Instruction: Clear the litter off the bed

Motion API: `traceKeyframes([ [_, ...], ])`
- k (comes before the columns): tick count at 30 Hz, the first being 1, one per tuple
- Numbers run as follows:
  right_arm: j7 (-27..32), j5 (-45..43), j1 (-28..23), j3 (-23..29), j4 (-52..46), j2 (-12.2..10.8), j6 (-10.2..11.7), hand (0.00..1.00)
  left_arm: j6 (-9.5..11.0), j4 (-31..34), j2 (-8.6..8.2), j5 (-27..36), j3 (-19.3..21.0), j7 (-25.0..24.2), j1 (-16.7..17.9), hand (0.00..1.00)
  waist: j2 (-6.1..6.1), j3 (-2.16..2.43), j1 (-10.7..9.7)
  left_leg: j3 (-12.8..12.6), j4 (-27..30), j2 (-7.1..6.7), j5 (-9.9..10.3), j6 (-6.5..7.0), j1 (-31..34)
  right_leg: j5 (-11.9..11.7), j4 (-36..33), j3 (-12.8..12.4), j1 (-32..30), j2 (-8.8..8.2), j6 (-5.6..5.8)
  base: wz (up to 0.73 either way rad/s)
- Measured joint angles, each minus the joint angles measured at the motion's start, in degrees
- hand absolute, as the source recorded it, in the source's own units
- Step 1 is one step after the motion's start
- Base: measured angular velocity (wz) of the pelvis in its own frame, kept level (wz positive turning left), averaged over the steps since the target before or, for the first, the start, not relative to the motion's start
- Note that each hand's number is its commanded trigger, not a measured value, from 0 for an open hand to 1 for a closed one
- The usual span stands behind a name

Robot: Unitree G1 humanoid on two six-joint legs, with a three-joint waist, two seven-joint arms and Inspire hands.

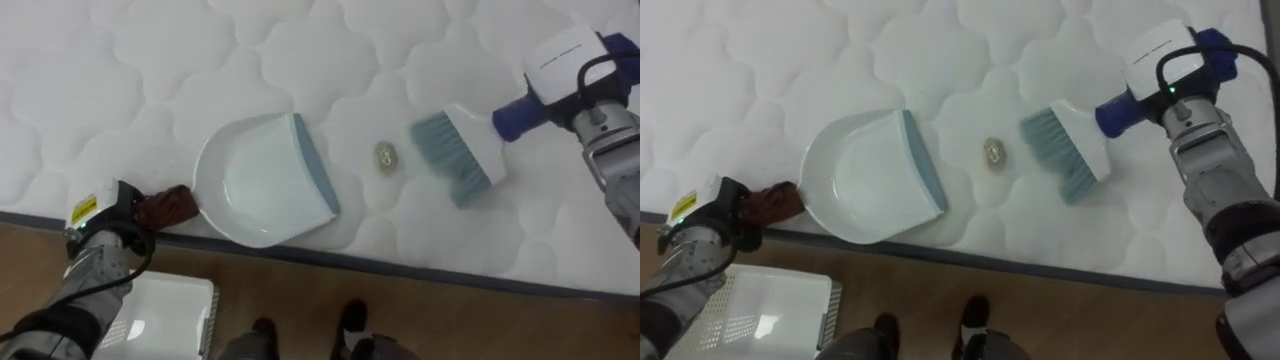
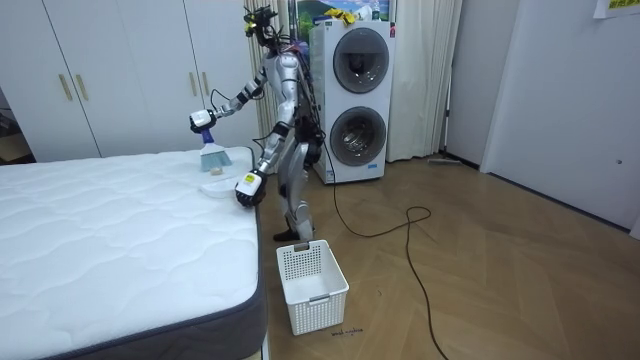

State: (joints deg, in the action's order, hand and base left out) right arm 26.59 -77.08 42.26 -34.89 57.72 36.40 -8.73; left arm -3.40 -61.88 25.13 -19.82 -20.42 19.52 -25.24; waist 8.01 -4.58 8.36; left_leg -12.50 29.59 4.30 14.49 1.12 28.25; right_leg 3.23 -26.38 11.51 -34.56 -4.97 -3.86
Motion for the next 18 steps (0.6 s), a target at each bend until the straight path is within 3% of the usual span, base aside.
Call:
traceKeyframes([
  [12,0.1,0.6,-0.2,-0.2,-1.0,-0.3,0.0,1.0,-1.0,1.9,0.15,0.1,-0.2,0.0,0.5,1.0,-0.29,0.02,-0.1,0.1,-0.3,0.11,0.0,0.0,0.0,-0.1,0.5,0.9,0.3,0.07,-0.01,0.0],
  [16,0.8,0.6,-0.2,-0.5,-0.1,-0.6,-0.2,1.0,-1.3,1.9,-0.02,0.0,-0.7,-0.1,0.4,1.0,-1.23,-0.1,-0.1,0.5,-0.2,0.1,0.0,0.0,0.0,-0.1,0.7,1.8,0.8,0.05,-0.04,0.08],
  [18,1.2,0.7,-0.3,-0.5,0.0,-0.6,-0.4,1.0,-1.6,1.9,-0.03,0.1,-1.2,-0.1,0.3,1.0,-2.1,-0.37,-0.1,0.6,-0.2,0.12,0.0,0.01,-0.1,-0.1,0.8,2.1,1.2,0.0,-0.04,0.08],
])
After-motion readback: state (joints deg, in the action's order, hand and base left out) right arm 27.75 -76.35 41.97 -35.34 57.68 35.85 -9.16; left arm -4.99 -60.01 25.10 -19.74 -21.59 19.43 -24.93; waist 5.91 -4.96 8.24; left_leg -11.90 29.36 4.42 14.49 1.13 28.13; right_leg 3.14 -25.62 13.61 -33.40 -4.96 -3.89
